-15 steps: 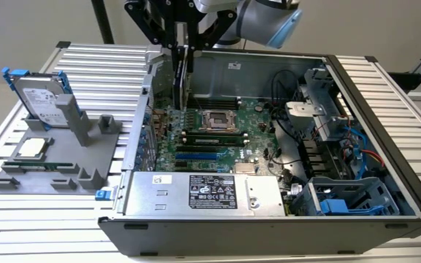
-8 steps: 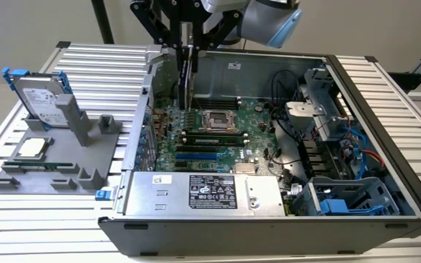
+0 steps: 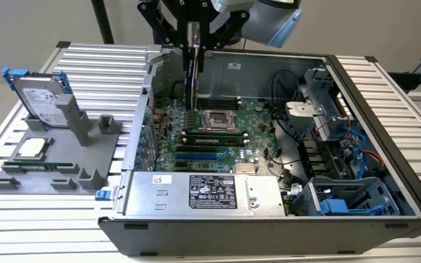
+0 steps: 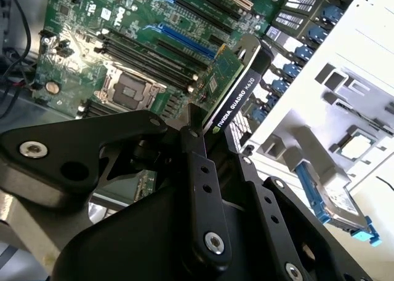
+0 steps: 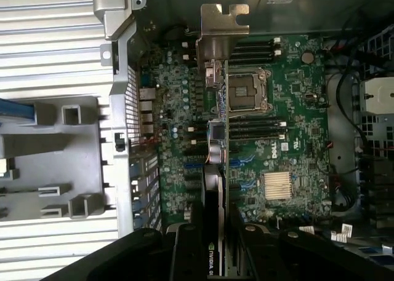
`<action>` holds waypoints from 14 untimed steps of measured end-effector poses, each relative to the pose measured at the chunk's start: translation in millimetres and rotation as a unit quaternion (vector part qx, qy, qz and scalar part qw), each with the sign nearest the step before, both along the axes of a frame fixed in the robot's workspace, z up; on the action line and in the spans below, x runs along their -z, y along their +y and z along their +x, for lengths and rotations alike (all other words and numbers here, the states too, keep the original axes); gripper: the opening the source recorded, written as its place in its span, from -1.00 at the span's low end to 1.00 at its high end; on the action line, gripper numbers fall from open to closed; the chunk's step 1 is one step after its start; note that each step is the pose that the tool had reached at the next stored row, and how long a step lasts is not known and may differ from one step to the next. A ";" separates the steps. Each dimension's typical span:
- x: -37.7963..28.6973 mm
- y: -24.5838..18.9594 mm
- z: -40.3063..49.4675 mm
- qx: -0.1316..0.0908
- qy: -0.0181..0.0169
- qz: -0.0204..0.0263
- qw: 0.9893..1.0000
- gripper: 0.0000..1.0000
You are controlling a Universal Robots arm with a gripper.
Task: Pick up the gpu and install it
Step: 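Pick up the gpu and move the gpu toward the slot, then insert the gpu into the slot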
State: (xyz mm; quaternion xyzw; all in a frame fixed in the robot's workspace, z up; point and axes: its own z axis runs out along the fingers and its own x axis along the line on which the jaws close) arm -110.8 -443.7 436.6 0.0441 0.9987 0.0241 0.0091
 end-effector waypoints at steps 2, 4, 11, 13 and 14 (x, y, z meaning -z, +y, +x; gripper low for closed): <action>-0.2 0.0 1.9 0.000 0.000 0.000 1.000 -1.00; -0.2 0.0 3.8 0.000 0.000 0.000 1.000 -1.00; -0.9 0.0 10.2 0.000 0.000 0.000 1.000 -1.00; -1.1 0.0 12.0 0.000 0.000 0.000 1.000 -1.00; -1.2 0.0 12.9 0.000 0.000 0.000 1.000 -1.00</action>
